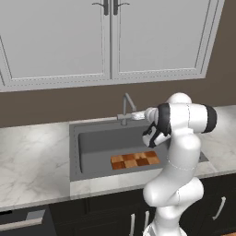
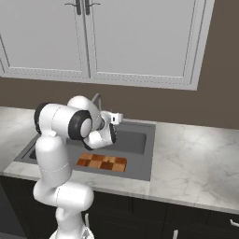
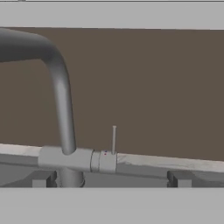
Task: Turn on the sink faucet with hot water and rinse the cutting board for ten seconds, then turn off the faucet. Push the cutting board to reach the water if necessary.
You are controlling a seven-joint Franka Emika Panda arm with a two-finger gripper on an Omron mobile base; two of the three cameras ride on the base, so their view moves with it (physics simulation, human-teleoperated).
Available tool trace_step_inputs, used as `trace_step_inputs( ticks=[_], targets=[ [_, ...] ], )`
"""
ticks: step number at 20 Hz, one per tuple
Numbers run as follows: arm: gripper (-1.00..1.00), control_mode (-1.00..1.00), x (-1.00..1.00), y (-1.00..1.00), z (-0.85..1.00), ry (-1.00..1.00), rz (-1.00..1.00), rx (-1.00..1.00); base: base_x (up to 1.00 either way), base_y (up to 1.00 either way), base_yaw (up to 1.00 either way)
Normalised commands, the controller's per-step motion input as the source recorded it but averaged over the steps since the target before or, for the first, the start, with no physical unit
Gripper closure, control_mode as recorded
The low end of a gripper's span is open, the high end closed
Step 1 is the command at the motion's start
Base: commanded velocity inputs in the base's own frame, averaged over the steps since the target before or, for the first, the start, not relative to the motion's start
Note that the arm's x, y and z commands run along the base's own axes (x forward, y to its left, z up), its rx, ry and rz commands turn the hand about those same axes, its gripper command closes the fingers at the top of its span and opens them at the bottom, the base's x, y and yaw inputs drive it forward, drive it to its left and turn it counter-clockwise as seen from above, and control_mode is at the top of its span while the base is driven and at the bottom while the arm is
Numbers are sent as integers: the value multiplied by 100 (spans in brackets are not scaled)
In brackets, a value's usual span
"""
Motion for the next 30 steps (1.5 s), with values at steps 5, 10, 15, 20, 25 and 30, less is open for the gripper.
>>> trace_step_inputs(
  ticks=[5, 10, 15, 20, 25, 30],
  targets=[
    [-100, -100, 2, 0, -2, -2, 0, 2, 0, 0, 0],
    [-100, -100, 9, 0, -5, -2, 0, 2, 0, 0, 0],
    [-100, -100, 12, 0, -5, -3, 0, 3, 0, 0, 0],
    [-100, -100, 11, -4, -12, -3, 0, 3, 0, 0, 0],
    [-100, -100, 9, -8, -14, -2, 1, 3, 0, 0, 0],
    [-100, -100, 13, -10, -7, -1, 0, 4, 0, 0, 0]
  ],
)
